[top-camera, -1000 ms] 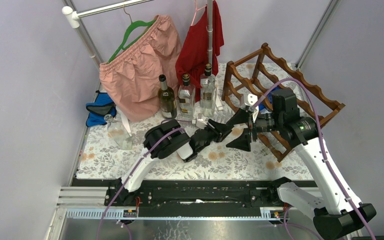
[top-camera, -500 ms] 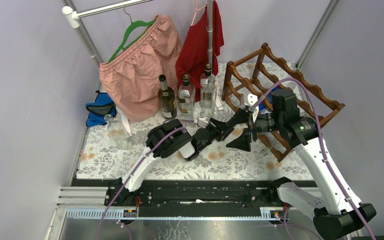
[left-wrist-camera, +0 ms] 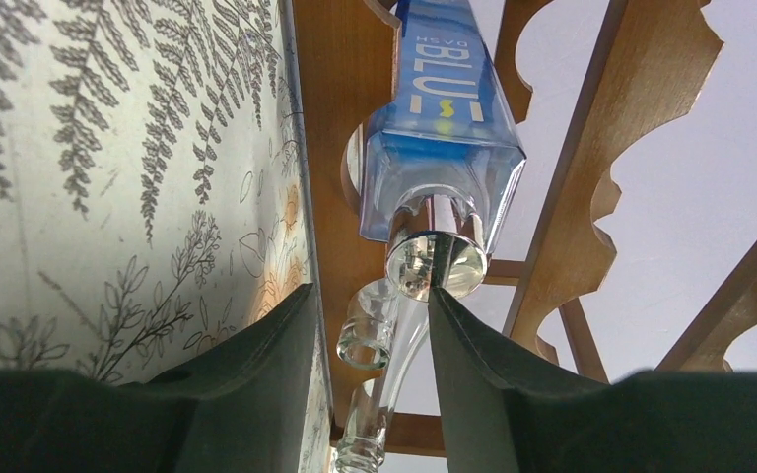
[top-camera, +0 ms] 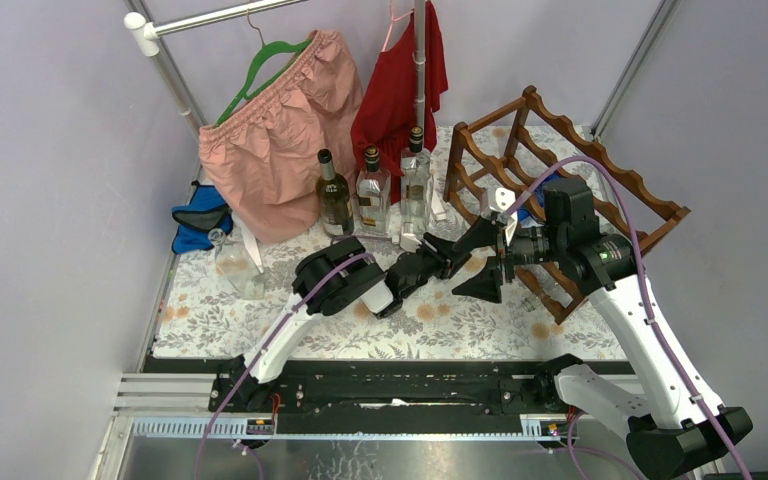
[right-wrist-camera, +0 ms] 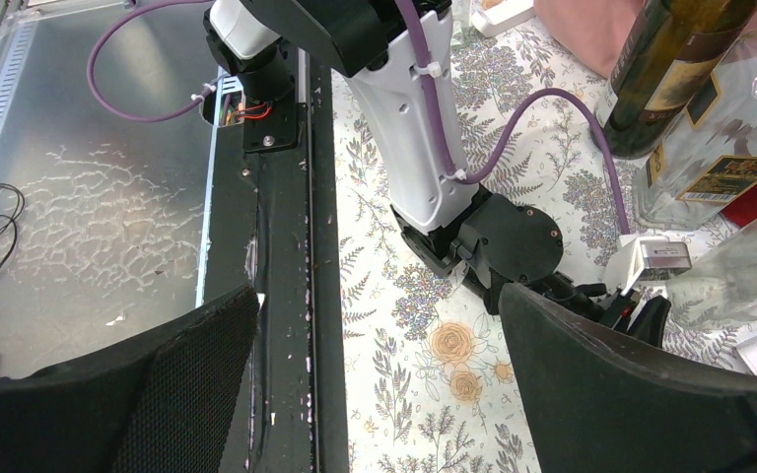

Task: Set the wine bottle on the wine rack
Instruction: Place the wine bottle in the wine rack, then adjust the wine rack at the center of the board.

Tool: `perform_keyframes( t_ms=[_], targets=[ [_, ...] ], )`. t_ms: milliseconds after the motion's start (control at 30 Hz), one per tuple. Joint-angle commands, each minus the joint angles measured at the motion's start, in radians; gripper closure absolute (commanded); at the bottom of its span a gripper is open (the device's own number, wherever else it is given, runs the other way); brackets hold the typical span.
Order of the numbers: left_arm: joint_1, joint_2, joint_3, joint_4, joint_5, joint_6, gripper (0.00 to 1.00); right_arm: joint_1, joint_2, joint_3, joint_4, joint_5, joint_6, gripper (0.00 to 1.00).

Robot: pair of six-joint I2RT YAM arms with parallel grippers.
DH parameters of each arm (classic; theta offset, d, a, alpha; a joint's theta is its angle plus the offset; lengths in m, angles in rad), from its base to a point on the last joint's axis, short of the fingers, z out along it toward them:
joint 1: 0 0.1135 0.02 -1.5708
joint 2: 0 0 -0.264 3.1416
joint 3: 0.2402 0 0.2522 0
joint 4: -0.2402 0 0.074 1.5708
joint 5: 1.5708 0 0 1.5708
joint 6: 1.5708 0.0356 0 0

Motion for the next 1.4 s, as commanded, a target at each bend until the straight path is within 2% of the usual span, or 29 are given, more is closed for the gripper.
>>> perform_keyframes(
  t_ms=[0, 200, 400, 500, 567, 667, 833, 967, 1067, 1233, 1367],
  targets=[
    [0.007, 0.045, 0.02, -0.088, 0.025, -0.008, 0.48, -0.007, -0.012, 0.005, 0.02, -0.036, -0.007, 0.0],
    [0.002, -0.011, -0.084, 0.014, 0.035, 0.059, 0.47, -0.007, -0.016, 0.01, -0.005, -0.017, -0.036, 0.0],
    [-0.05, -0.127, -0.237, 0.084, 0.035, 0.163, 0.43, -0.007, -0.014, 0.069, -0.091, 0.019, -0.1, 0.0],
    [-0.101, -0.181, -0.325, 0.126, 0.041, 0.231, 0.43, -0.007, -0.017, 0.133, -0.152, 0.124, -0.119, 0.0],
    [-0.14, -0.243, -0.394, 0.114, 0.03, 0.308, 0.43, -0.007, -0.008, 0.199, -0.183, 0.279, -0.089, 0.0],
    [-0.21, -0.371, -0.477, 0.028, -0.005, 0.465, 0.43, -0.007, 0.009, 0.273, -0.216, 0.487, -0.045, 0.0],
    [-0.341, -0.689, -0.565, -0.265, -0.148, 0.785, 0.43, -0.026, 0.039, 0.318, -0.189, 0.8, 0.045, 0.0],
    [-0.418, -0.98, -0.622, -0.488, -0.241, 1.001, 0.42, -0.072, 0.073, 0.308, -0.162, 0.968, 0.044, 0.0],
    [-0.423, -1.204, -0.672, -0.625, -0.312, 1.087, 0.41, -0.086, 0.101, 0.293, -0.14, 1.067, 0.019, 0.0],
    [-0.419, -1.581, -0.762, -0.825, -0.41, 1.119, 0.04, -0.105, 0.18, 0.296, -0.13, 1.132, 0.004, 0.0],
    [-0.414, -1.854, -0.795, -1.006, -0.384, 1.104, 0.01, -0.151, 0.252, 0.3, -0.122, 1.082, 0.002, 0.0]
  ],
)
